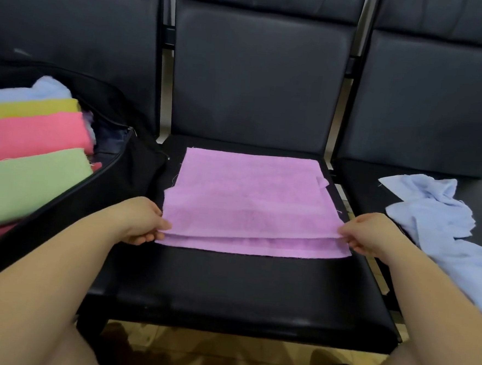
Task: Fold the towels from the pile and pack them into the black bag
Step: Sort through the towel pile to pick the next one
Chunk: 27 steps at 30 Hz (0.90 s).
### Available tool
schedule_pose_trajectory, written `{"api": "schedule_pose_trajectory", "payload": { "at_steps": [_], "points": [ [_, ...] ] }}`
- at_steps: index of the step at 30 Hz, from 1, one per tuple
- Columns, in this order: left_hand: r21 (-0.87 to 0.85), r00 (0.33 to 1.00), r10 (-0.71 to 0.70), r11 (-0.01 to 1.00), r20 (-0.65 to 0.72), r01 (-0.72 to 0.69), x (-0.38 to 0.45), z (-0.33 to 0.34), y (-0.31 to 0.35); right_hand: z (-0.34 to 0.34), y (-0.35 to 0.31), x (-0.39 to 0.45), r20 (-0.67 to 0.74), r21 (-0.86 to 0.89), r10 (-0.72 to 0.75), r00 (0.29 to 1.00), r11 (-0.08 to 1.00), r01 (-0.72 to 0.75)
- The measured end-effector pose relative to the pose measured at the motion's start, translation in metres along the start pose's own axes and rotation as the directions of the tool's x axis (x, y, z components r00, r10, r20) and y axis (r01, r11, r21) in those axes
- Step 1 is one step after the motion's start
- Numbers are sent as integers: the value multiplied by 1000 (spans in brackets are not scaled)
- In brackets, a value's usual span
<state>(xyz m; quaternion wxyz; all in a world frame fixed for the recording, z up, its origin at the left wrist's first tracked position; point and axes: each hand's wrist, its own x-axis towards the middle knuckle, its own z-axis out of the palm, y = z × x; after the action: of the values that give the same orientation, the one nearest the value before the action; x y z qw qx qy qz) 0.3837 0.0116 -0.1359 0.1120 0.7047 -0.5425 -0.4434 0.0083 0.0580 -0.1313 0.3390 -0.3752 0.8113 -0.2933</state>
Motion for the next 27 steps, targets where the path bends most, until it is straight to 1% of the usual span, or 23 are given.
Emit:
{"api": "schedule_pose_trajectory", "payload": {
  "at_steps": [4,7,12,16,18,19,20,23,25,27],
  "points": [
    [103,1000,-3,995,-7,4,0,3,3,2,-1,-4,36,-143,67,997,988,-61],
    [154,1000,-14,988,-15,16,0,5,4,-2,1,-8,45,-172,83,996,982,-74],
    [235,997,-82,968,-10,82,-6,6,3,4,9,-10,55,-195,145,988,972,-132],
    [288,996,-73,954,-48,84,-15,14,5,10,9,-11,12,-264,124,992,957,-117],
    [252,996,-65,965,-58,78,-18,18,3,9,8,-15,18,-289,93,995,954,-84],
    [213,996,-70,974,-57,81,-19,18,2,9,8,-17,23,-273,77,997,960,-68],
    [162,996,-76,983,-54,84,-19,19,1,8,8,-19,30,-223,67,997,973,-59],
    [-56,997,-60,997,-57,56,-24,15,-5,1,9,-29,74,38,12,997,999,-15],
    [-221,998,-16,975,-62,2,-30,11,-8,-4,13,-35,88,138,-20,996,990,7],
    [-339,996,43,938,-75,-66,-38,7,-12,-8,15,-42,103,234,-31,994,972,6]
  ]
}}
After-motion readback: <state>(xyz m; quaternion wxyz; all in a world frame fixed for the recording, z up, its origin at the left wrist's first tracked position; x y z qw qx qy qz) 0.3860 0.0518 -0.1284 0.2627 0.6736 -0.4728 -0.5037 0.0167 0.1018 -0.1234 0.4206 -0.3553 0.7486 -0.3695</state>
